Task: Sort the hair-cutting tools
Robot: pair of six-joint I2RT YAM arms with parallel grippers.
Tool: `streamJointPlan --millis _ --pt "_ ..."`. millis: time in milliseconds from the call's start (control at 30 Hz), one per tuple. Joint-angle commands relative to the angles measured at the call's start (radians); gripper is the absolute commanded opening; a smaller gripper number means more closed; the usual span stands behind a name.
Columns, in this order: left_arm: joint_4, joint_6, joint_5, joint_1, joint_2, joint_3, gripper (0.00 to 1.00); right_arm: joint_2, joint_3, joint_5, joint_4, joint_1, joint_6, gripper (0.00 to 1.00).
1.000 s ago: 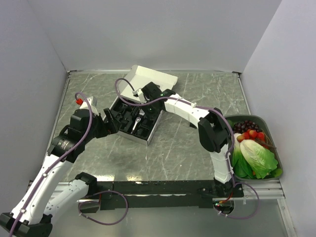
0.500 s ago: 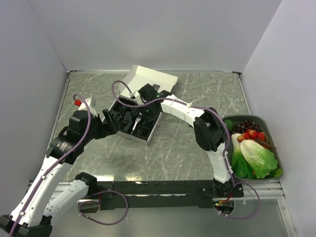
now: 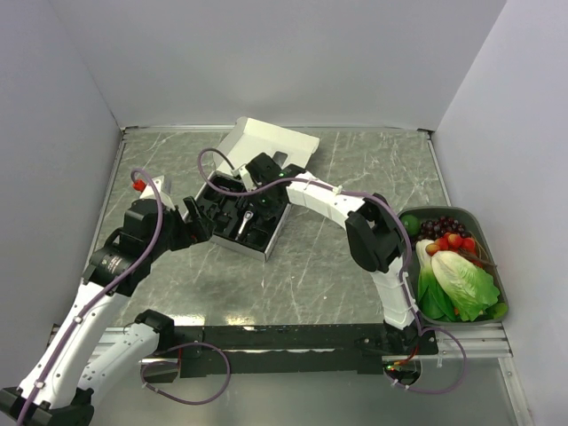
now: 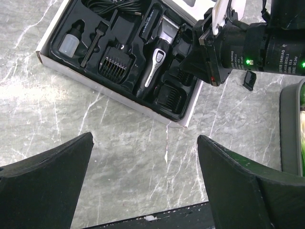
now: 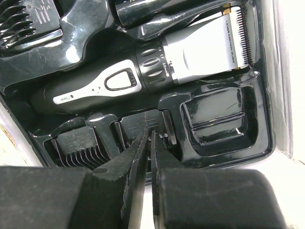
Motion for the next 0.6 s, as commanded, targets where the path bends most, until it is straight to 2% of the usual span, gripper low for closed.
streamJointPlan --millis 0,333,467,567 --pt "0.01 -0.005 -0.004 0.0 -0.009 -0.005 0.96 0.002 0.028 0.016 -0.026 0.021 0.0 0.15" --pt "0.015 0.0 -0.001 0.0 -0.01 -0.005 0.96 -0.106 0.104 0.053 -0.052 0.024 0.007 0.18" --pt "0.012 0.001 0.001 0.0 -0.01 -0.002 0.96 -0.167 0.075 0.163 -0.037 0.017 0.007 0.2" --pt "0.01 0.001 0.004 0.0 -0.013 -0.001 0.96 -0.221 0.027 0.24 -0.044 -0.038 0.065 0.21"
